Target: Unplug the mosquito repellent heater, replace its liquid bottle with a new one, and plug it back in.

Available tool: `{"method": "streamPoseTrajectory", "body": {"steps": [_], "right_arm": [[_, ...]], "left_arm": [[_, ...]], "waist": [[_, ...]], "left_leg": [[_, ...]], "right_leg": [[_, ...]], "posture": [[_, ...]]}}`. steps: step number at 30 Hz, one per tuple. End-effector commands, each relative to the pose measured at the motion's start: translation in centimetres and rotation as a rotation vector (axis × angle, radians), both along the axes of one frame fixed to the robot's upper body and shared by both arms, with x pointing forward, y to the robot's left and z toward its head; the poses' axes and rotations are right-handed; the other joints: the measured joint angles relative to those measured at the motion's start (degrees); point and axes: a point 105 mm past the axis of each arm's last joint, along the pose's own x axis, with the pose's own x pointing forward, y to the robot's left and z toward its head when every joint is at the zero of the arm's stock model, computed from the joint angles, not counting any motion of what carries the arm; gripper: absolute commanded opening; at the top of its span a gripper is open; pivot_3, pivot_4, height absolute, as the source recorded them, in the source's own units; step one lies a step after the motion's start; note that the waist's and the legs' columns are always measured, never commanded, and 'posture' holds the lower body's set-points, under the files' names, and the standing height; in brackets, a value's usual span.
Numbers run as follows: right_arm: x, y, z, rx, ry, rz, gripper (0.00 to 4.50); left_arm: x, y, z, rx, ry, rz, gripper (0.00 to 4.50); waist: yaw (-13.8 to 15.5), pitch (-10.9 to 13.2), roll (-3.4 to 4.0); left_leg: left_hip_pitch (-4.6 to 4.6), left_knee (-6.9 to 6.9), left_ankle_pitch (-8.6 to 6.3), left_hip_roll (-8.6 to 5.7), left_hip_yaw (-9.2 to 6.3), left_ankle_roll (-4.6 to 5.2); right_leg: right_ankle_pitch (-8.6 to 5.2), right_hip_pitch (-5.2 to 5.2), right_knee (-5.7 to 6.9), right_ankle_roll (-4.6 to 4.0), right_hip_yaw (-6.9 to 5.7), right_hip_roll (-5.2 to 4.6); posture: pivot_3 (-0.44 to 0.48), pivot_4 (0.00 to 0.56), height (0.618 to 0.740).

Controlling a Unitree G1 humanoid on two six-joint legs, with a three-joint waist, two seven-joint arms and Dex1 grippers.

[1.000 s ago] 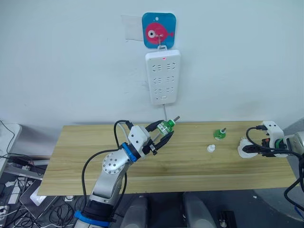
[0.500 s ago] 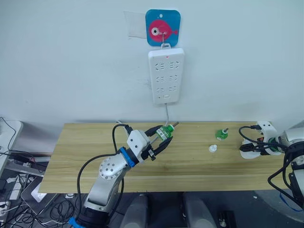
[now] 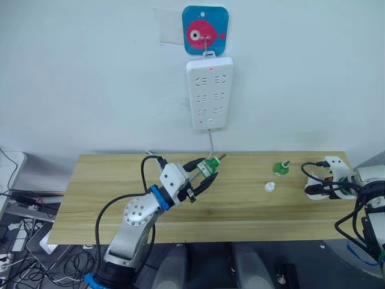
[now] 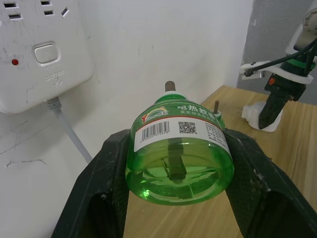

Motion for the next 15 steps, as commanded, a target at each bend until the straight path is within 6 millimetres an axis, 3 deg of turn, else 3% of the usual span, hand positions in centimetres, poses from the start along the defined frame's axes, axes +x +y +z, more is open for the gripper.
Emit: {"method": "streamPoseTrajectory", "body": {"steps": [1,4,9,11,13,15], "right_arm": [[0.3,-0.3,1.0,0.005,-0.030,0.023,3.00],[0.6,-0.4,3.0,0.067,-0.070,0.078,3.00],[-0.3,1.9,6.8,0.304,-0.069,0.292,3.00],[-1.6,5.4,12.3,0.677,-0.121,0.333,3.00],[-2.9,8.0,15.7,0.910,-0.114,0.374,3.00],[-3.5,9.8,17.5,1.049,-0.097,0.374,3.00]], "left_arm": [[-0.3,-0.1,1.0,-0.021,-0.034,-0.014,2.23],[-0.5,-0.2,1.1,-0.022,-0.040,-0.027,2.23],[-0.7,-0.4,2.2,-0.051,-0.058,-0.076,2.23],[-1.5,-0.9,2.9,-0.101,-0.008,-0.163,2.23],[-2.0,-1.4,3.6,-0.122,0.025,-0.241,2.23],[-2.2,-2.0,4.2,-0.122,0.041,-0.303,2.23]], "waist": [[0.00,0.00,0.00],[0.00,0.03,0.05],[-0.05,0.16,0.27],[-0.10,0.23,0.41],[-0.20,0.25,0.47],[-0.23,0.23,0.44]], "left_leg": [[-0.02,0.00,0.00,0.00,-0.01,0.00],[-0.05,-0.01,0.00,0.00,0.00,0.00],[-0.08,0.03,0.00,-0.06,0.06,0.00],[-0.11,0.04,0.00,-0.05,0.06,0.00],[-0.23,0.03,0.00,-0.04,-0.03,-0.01],[-0.22,0.03,-0.01,0.06,-0.06,-0.02]], "right_leg": [[0.01,-0.01,0.00,0.00,-0.01,0.00],[0.02,-0.05,-0.01,-0.01,-0.01,0.00],[0.05,-0.06,-0.04,0.06,0.00,0.03],[0.06,-0.07,-0.06,0.07,-0.04,0.03],[0.07,-0.19,-0.04,0.07,-0.03,-0.03],[0.07,-0.19,-0.05,0.07,-0.07,-0.01]], "posture": [[0.024,0.293,0.740],[0.016,0.284,0.740],[-0.013,0.270,0.740],[-0.028,0.263,0.740],[-0.041,0.257,0.740],[-0.052,0.252,0.740]]}}
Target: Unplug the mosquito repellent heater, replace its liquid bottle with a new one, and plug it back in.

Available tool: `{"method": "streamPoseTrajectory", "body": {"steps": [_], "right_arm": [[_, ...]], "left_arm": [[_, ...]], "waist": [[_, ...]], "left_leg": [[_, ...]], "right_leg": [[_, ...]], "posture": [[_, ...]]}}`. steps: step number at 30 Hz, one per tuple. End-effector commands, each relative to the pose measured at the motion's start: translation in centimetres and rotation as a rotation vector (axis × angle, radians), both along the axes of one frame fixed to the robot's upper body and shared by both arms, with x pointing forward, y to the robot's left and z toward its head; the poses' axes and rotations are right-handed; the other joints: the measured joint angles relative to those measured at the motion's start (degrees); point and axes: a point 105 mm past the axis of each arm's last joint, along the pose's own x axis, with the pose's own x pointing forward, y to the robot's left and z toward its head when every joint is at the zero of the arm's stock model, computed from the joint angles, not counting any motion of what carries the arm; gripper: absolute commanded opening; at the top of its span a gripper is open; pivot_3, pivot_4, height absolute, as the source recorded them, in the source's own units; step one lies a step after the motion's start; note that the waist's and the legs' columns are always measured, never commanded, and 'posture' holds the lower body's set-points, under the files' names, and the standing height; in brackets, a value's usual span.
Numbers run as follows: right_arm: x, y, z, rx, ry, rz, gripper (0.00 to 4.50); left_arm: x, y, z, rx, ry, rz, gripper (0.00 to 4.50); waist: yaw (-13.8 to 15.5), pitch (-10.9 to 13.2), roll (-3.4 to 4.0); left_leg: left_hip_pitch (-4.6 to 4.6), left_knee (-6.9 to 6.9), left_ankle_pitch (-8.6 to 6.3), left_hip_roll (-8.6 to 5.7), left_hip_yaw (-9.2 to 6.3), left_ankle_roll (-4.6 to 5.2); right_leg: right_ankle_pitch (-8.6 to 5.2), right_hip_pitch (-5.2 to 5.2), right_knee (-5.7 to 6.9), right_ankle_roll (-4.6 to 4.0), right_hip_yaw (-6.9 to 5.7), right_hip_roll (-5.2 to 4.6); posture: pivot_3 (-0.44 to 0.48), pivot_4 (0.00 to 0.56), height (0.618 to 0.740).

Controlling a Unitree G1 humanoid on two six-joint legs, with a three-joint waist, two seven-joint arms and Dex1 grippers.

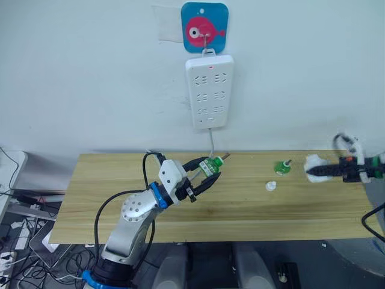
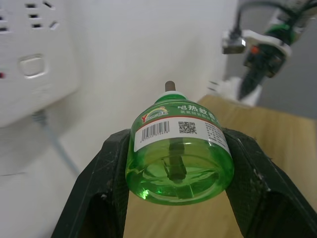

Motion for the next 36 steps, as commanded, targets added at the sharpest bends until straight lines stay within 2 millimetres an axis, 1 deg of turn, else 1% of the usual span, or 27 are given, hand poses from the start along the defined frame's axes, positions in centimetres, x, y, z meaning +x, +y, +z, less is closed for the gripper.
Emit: {"method": "streamPoseTrajectory", "body": {"steps": [1,4,7,13,18,22,28,36], "right_arm": [[-1.6,4.0,4.0,0.295,0.030,0.102,3.00],[-2.9,6.0,4.3,0.349,0.027,0.199,3.00],[-3.9,7.2,4.5,0.384,0.024,0.273,3.00],[-4.2,9.1,5.1,0.433,0.013,0.315,3.00],[-4.0,9.7,5.1,0.434,0.016,0.302,3.00],[-3.8,10.3,5.0,0.433,0.019,0.298,3.00],[-3.7,10.7,4.8,0.423,0.021,0.285,3.00],[-4.0,11.0,5.2,0.428,0.018,0.306,3.00]], "left_arm": [[-1.0,-1.3,2.4,-0.037,-0.016,-0.140,2.23],[-0.9,-2.2,3.1,-0.029,-0.002,-0.218,2.23],[-1.1,-2.8,3.2,0.006,-0.010,-0.281,2.23],[-0.8,-3.3,3.5,0.010,-0.005,-0.321,2.23],[-1.0,-3.6,3.5,0.011,-0.009,-0.336,2.23],[-0.7,-3.9,3.7,0.008,-0.023,-0.325,2.23],[-0.9,-4.4,3.7,0.009,-0.027,-0.341,2.23],[-1.0,-4.5,3.4,0.021,-0.025,-0.355,2.23]], "waist": [[-0.01,-0.02,-0.05],[0.11,-0.02,-0.06],[0.23,-0.02,-0.06],[0.08,0.00,-0.09],[0.05,0.00,-0.09],[0.06,0.00,-0.10],[0.09,-0.01,-0.09],[0.08,-0.01,-0.09]], "left_leg": [[0.00,0.01,0.00,0.03,-0.02,0.00],[0.00,0.09,0.00,0.01,-0.08,0.00],[-0.05,0.13,0.01,-0.11,-0.02,0.00],[-0.06,0.14,0.00,-0.14,0.11,0.02],[-0.05,0.13,-0.01,-0.02,0.12,0.05],[-0.05,0.16,-0.01,-0.05,0.15,0.05],[-0.06,0.16,-0.01,-0.06,0.17,0.06],[-0.05,0.18,-0.01,-0.06,0.19,0.07]], "right_leg": [[0.01,0.01,0.00,-0.02,-0.03,0.02],[0.04,0.08,0.01,-0.05,-0.12,0.04],[0.05,0.08,-0.01,-0.02,-0.14,0.04],[0.08,0.04,-0.05,0.02,0.01,0.01],[0.08,0.02,0.01,0.02,-0.03,0.02],[0.08,0.02,0.01,0.02,0.00,0.03],[0.09,0.02,0.02,0.02,-0.01,0.04],[0.09,0.02,0.05,0.02,-0.01,0.06]], "posture": [[-0.064,0.254,0.740],[-0.073,0.251,0.740],[-0.078,0.248,0.740],[-0.077,0.250,0.740],[-0.065,0.248,0.740],[-0.058,0.248,0.740],[-0.055,0.246,0.740],[-0.057,0.241,0.740]]}}
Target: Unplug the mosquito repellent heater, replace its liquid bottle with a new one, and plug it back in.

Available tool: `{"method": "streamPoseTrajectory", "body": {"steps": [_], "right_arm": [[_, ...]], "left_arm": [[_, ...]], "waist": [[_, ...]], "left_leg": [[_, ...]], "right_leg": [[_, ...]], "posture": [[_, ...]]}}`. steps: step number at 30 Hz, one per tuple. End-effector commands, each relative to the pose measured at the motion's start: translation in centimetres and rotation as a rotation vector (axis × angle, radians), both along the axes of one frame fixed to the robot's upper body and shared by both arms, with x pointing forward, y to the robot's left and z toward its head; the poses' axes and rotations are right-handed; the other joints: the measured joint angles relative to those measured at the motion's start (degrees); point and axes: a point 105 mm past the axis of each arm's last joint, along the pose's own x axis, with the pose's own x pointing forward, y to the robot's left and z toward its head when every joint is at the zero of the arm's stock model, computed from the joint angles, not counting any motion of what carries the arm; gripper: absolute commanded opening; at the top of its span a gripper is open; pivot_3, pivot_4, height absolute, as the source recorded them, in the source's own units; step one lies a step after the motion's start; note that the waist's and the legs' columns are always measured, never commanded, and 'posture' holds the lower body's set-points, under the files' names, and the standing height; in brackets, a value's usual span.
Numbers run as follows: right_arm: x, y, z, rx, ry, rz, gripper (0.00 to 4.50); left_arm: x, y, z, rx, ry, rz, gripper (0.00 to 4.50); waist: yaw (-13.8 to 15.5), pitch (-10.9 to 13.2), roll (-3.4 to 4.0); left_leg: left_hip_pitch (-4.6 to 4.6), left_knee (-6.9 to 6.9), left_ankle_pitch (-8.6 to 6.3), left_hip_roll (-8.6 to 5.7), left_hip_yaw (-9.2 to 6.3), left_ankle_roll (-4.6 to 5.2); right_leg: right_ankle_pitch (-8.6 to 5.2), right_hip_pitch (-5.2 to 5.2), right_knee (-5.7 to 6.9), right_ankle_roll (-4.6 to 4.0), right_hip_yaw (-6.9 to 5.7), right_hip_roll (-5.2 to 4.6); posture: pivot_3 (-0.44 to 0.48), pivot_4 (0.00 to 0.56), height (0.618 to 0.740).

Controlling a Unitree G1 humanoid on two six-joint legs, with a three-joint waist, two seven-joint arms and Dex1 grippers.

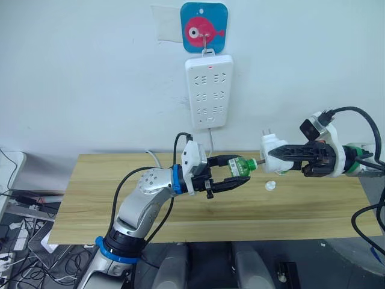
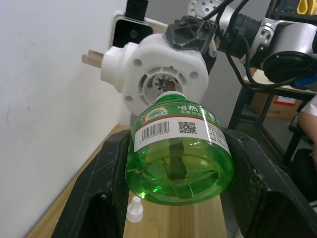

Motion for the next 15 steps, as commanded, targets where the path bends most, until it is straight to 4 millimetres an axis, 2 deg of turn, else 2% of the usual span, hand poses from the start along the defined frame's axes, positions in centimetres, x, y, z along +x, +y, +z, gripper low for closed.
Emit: {"method": "streamPoseTrajectory", "body": {"steps": [1,7,15], "right_arm": [[-0.49,-0.10,1.45,0.026,-0.044,0.017,3.00],[-0.83,0.07,1.31,0.011,-0.044,0.031,3.00],[-0.96,-0.11,0.97,-0.006,-0.038,0.026,3.00]], "left_arm": [[-0.30,-0.34,0.61,-0.016,-0.036,-0.019,2.23],[-0.34,-0.82,0.96,-0.029,-0.048,-0.032,2.23],[-0.26,-0.52,1.58,-0.033,-0.069,-0.036,2.23]], "waist": [[0.01,0.00,0.00],[0.01,-0.01,0.00],[0.04,-0.02,0.00]], "left_leg": [[0.00,0.00,0.00,0.00,0.00,0.00],[0.00,0.01,0.00,0.00,0.02,0.00],[-0.01,0.04,0.01,0.00,0.08,0.00]], "right_leg": [[0.00,0.00,0.00,0.00,0.00,0.00],[0.00,0.00,0.00,0.00,0.00,0.00],[0.00,0.00,0.03,0.00,-0.01,0.01]], "posture": [[-0.060,0.237,0.740],[-0.060,0.233,0.740],[-0.055,0.224,0.740]]}}
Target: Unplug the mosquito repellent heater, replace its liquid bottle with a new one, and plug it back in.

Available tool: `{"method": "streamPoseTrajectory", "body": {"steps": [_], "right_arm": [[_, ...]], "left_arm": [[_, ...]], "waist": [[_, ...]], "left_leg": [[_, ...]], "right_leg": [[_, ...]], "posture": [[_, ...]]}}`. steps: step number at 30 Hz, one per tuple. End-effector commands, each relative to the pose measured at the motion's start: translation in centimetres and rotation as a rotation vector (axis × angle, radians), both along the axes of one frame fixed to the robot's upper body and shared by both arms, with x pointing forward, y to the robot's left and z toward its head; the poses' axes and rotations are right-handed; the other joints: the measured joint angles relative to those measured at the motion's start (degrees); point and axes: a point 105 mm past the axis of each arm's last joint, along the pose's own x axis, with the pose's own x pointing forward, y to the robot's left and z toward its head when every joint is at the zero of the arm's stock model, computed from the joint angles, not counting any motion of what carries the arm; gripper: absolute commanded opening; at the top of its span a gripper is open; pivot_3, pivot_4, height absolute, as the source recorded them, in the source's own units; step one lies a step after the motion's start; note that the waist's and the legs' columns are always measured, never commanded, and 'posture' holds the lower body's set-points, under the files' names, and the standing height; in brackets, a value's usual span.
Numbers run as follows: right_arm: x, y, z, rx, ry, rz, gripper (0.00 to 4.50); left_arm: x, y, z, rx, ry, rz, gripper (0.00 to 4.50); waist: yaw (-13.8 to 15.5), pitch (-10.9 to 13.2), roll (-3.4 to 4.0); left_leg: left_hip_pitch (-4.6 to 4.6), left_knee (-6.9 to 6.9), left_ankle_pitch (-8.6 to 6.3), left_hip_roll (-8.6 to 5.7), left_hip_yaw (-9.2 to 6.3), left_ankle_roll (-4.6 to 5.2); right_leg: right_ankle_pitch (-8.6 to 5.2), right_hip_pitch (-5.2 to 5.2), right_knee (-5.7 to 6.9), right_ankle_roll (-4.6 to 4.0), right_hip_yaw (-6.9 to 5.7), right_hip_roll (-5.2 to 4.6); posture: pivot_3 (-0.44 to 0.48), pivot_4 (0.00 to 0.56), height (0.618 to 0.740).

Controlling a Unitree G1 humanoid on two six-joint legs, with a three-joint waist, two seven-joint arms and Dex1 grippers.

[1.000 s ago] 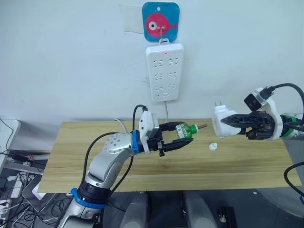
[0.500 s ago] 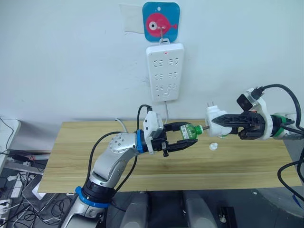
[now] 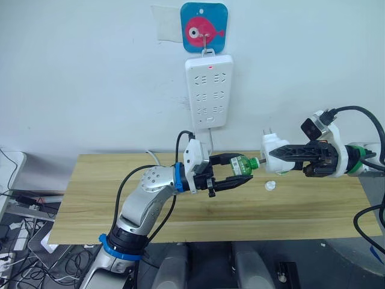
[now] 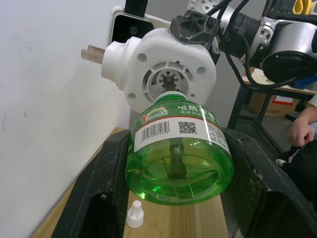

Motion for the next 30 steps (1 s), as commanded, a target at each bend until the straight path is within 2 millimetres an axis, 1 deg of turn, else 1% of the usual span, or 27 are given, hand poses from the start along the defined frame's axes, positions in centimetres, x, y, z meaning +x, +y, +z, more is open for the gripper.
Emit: {"method": "streamPoseTrajectory", "body": {"steps": [1,6,15,19,30], "right_arm": [[-0.7,0.1,1.0,0.013,-0.041,0.031,3.00],[-0.4,0.2,0.9,0.008,-0.044,0.022,3.00],[-0.5,0.5,1.6,0.032,-0.061,0.046,3.00],[-0.7,0.6,1.8,0.031,-0.065,0.060,3.00],[-1.2,0.8,1.3,0.018,-0.062,0.077,3.00]], "left_arm": [[-0.5,-0.1,1.3,-0.025,-0.056,-0.029,2.23],[-0.9,-0.4,1.5,-0.024,-0.063,-0.053,2.23],[-1.4,-0.9,0.7,0.015,-0.058,-0.089,2.23],[-1.1,-0.8,0.6,0.017,-0.063,-0.080,2.23],[0.4,-0.3,1.7,-0.006,-0.104,-0.029,2.23]], "waist": [[0.00,0.00,0.00],[0.00,-0.01,0.01],[-0.01,-0.01,0.01],[-0.01,-0.02,0.01],[-0.01,-0.01,0.01]], "left_leg": [[0.00,0.00,0.00,0.00,0.00,0.00],[0.01,0.04,0.00,0.00,0.01,0.00],[0.01,0.05,0.00,0.00,0.04,0.00],[0.01,0.06,0.00,0.00,0.03,0.00],[0.00,0.13,0.00,0.00,0.04,0.01]], "right_leg": [[0.00,0.00,0.01,0.00,0.02,0.00],[0.01,0.00,0.06,0.00,0.01,0.00],[0.01,0.00,0.06,0.00,0.02,0.01],[0.01,0.00,0.07,0.00,0.02,0.01],[0.01,0.01,0.11,0.00,0.01,0.02]], "posture": [[-0.055,0.222,0.740],[-0.054,0.220,0.740],[-0.060,0.224,0.740],[-0.063,0.225,0.740],[-0.062,0.228,0.740]]}}
